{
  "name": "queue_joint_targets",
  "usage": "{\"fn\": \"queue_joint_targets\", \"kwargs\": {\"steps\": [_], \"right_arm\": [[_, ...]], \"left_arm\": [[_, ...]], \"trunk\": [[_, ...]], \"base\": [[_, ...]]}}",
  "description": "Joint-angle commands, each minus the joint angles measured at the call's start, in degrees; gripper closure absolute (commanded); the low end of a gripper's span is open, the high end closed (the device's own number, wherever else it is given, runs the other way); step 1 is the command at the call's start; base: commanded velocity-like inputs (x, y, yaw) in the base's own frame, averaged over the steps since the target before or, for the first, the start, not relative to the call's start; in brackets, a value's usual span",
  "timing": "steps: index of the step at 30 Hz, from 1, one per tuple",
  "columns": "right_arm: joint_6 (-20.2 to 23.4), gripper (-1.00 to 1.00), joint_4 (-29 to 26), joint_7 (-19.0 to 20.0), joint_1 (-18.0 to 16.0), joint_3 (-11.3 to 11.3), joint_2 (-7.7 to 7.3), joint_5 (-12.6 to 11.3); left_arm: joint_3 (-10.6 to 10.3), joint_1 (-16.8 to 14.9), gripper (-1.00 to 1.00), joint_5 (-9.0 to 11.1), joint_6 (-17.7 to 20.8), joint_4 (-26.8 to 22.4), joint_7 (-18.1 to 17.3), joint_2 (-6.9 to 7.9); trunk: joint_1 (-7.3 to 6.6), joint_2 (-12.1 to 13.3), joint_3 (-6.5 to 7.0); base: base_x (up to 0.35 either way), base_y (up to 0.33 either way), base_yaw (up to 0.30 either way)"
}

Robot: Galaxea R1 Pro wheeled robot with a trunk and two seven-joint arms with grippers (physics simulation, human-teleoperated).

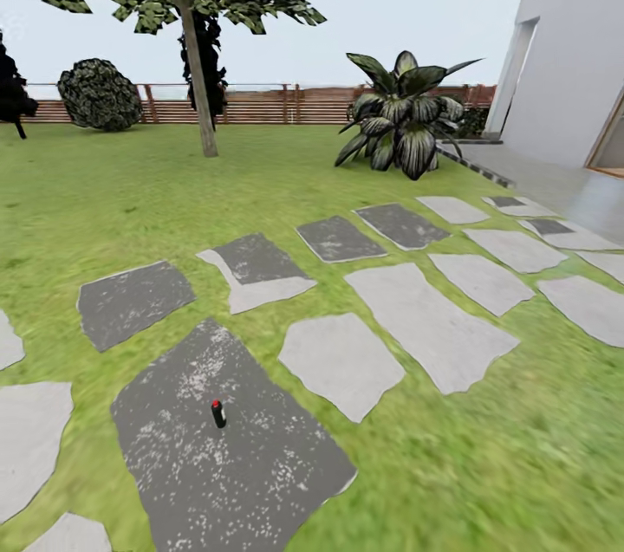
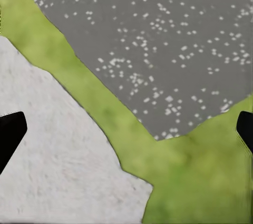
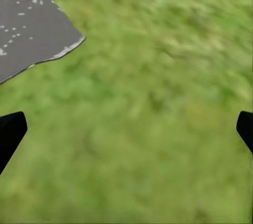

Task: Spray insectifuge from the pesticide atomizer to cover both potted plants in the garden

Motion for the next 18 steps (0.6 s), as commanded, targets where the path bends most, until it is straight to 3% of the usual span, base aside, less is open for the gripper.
{"fn": "queue_joint_targets", "kwargs": {"steps": [1, 14, 18], "right_arm": [[-0.2, -1.0, 0.0, 0.0, 0.0, 0.0, -0.01, 0.0], [-0.2, -1.0, -0.9, -0.1, 0.0, -0.1, 0.06, 0.0], [-0.1, -1.0, -8.4, 0.0, -0.2, -0.2, -0.19, 0.0]], "left_arm": [[0.2, 0.0, -1.0, 0.1, -0.2, 0.1, 0.0, -0.02], [0.7, -1.1, -1.0, 0.7, 0.0, -1.6, 0.4, 0.71], [0.6, -2.5, -1.0, 0.6, 0.6, -8.1, 0.4, 0.7]], "trunk": [[0.01, 0.0, -0.05], [0.01, 0.0, -0.05], [0.01, 0.0, -0.05]], "base": [[0.173, -0.25, 0.277], [0.2, -0.233, 0.249], [0.061, -0.05, 0.03]]}}
